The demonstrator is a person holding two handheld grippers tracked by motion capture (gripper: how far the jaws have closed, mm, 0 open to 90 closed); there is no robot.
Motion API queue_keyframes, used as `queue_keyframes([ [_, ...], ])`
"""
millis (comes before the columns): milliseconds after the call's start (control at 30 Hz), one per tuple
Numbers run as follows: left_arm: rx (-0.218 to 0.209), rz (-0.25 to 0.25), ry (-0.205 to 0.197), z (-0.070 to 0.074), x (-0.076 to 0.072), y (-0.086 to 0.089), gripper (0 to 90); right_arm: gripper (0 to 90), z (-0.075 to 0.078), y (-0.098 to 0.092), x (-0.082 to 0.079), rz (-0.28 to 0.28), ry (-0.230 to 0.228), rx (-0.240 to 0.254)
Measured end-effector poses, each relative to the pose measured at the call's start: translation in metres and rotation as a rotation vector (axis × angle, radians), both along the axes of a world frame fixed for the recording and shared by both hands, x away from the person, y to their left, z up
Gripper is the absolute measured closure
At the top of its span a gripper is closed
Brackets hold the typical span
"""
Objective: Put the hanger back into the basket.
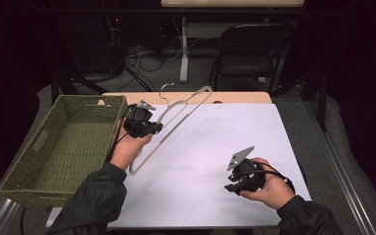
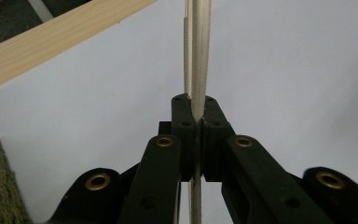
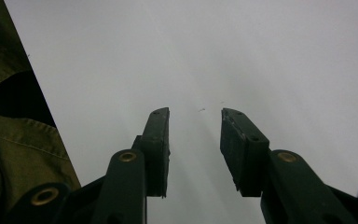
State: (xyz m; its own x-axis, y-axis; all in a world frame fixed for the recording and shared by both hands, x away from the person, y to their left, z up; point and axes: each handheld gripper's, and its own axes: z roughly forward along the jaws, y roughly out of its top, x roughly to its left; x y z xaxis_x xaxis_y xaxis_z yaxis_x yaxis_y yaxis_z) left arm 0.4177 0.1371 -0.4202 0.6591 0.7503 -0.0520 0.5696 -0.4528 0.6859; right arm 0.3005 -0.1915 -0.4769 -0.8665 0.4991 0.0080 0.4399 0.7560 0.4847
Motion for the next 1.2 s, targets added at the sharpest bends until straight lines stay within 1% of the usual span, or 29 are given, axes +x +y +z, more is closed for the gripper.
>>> queue_keyframes([
  [33, -0.01, 0.005, 0.017, 0.003, 0.002, 0.002, 87.4, 62.8, 0.0, 0.0, 0.0, -0.006, 0.009, 0.005],
  [67, -0.01, 0.005, 0.017, 0.003, 0.002, 0.002, 87.3, 62.8, -0.001, 0.001, -0.001, -0.008, 0.002, 0.011],
  [100, -0.037, 0.017, 0.038, 0.005, 0.004, 0.005, 87.3, 62.8, -0.001, 0.001, -0.001, -0.004, 0.003, 0.008],
  [133, -0.037, 0.017, 0.038, 0.005, 0.004, 0.005, 87.3, 62.8, -0.001, 0.001, -0.001, -0.004, 0.003, 0.008],
  [167, -0.038, 0.022, 0.046, 0.006, 0.005, 0.007, 87.3, 62.7, 0.001, 0.0, -0.001, 0.001, 0.018, -0.018],
  [200, -0.031, 0.028, 0.049, 0.007, 0.005, 0.008, 87.3, 62.7, -0.001, 0.0, -0.001, -0.002, 0.005, 0.006],
  [267, -0.027, 0.027, 0.064, 0.009, 0.006, 0.01, 87.3, 62.6, 0.0, -0.001, 0.0, -0.007, 0.001, 0.006],
  [300, -0.031, 0.029, 0.075, 0.009, 0.006, 0.012, 87.3, 62.7, 0.0, -0.001, 0.0, -0.007, 0.003, 0.0],
  [333, -0.041, 0.026, 0.087, 0.009, 0.007, 0.014, 87.3, 62.6, -0.003, -0.001, -0.001, -0.023, -0.019, 0.038],
  [367, -0.054, 0.03, 0.101, 0.009, 0.007, 0.016, 87.3, 62.5, -0.001, -0.002, 0.0, -0.011, -0.003, 0.009],
  [400, -0.062, 0.032, 0.107, 0.008, 0.008, 0.018, 87.3, 61.7, -0.002, -0.002, 0.0, -0.016, -0.002, 0.021],
  [433, -0.066, 0.033, 0.119, 0.009, 0.009, 0.022, 87.3, 60.4, -0.001, -0.003, 0.0, -0.018, 0.003, 0.011],
  [467, -0.066, 0.033, 0.119, 0.009, 0.009, 0.022, 87.3, 60.4, -0.001, -0.003, 0.0, -0.018, 0.003, 0.011],
  [500, -0.062, 0.037, 0.123, 0.009, 0.009, 0.024, 87.3, 57.5, -0.002, -0.003, 0.001, -0.01, 0.011, 0.008],
  [567, -0.062, 0.033, 0.136, 0.009, 0.009, 0.027, 87.3, 56.2, -0.003, -0.003, 0.0, -0.016, 0.015, 0.006],
  [600, -0.067, 0.034, 0.146, 0.01, 0.01, 0.03, 87.3, 54.8, -0.003, -0.003, 0.0, -0.018, 0.018, 0.006],
  [633, -0.074, 0.036, 0.151, 0.011, 0.01, 0.032, 87.3, 53.6, -0.004, -0.003, 0.0, -0.016, 0.013, 0.018],
  [700, -0.077, 0.035, 0.157, 0.014, 0.009, 0.036, 87.3, 50.5, -0.004, -0.003, 0.001, -0.021, 0.024, 0.011],
  [733, -0.081, 0.035, 0.161, 0.015, 0.009, 0.039, 87.3, 47.9, -0.006, -0.002, 0.001, -0.026, 0.004, 0.025],
  [800, -0.086, 0.034, 0.167, 0.02, 0.008, 0.044, 87.3, 47.6, -0.005, -0.003, 0.002, -0.021, 0.003, 0.02],
  [867, -0.099, 0.036, 0.17, 0.025, 0.006, 0.049, 87.3, 46.1, -0.004, -0.004, 0.002, -0.025, 0.006, 0.017],
  [900, -0.106, 0.034, 0.169, 0.028, 0.005, 0.052, 87.3, 44.3, -0.005, -0.004, 0.003, -0.024, -0.004, 0.018],
  [967, -0.116, 0.029, 0.169, 0.034, 0.003, 0.058, 87.3, 43.7, -0.005, -0.004, 0.003, -0.027, -0.004, 0.015],
  [1033, -0.126, 0.027, 0.171, 0.039, 0.0, 0.064, 87.3, 42.7, -0.005, -0.004, 0.003, -0.021, 0.002, 0.007],
  [1067, -0.127, 0.026, 0.172, 0.041, -0.001, 0.067, 87.3, 42.5, -0.004, -0.004, 0.003, -0.02, 0.014, -0.009],
  [1100, -0.128, 0.03, 0.17, 0.044, -0.002, 0.07, 87.3, 42.5, -0.005, -0.004, 0.003, -0.021, 0.001, 0.005],
  [1200, -0.125, 0.033, 0.16, 0.053, -0.005, 0.082, 87.3, 42.5, -0.007, -0.003, 0.003, -0.027, -0.002, 0.014],
])
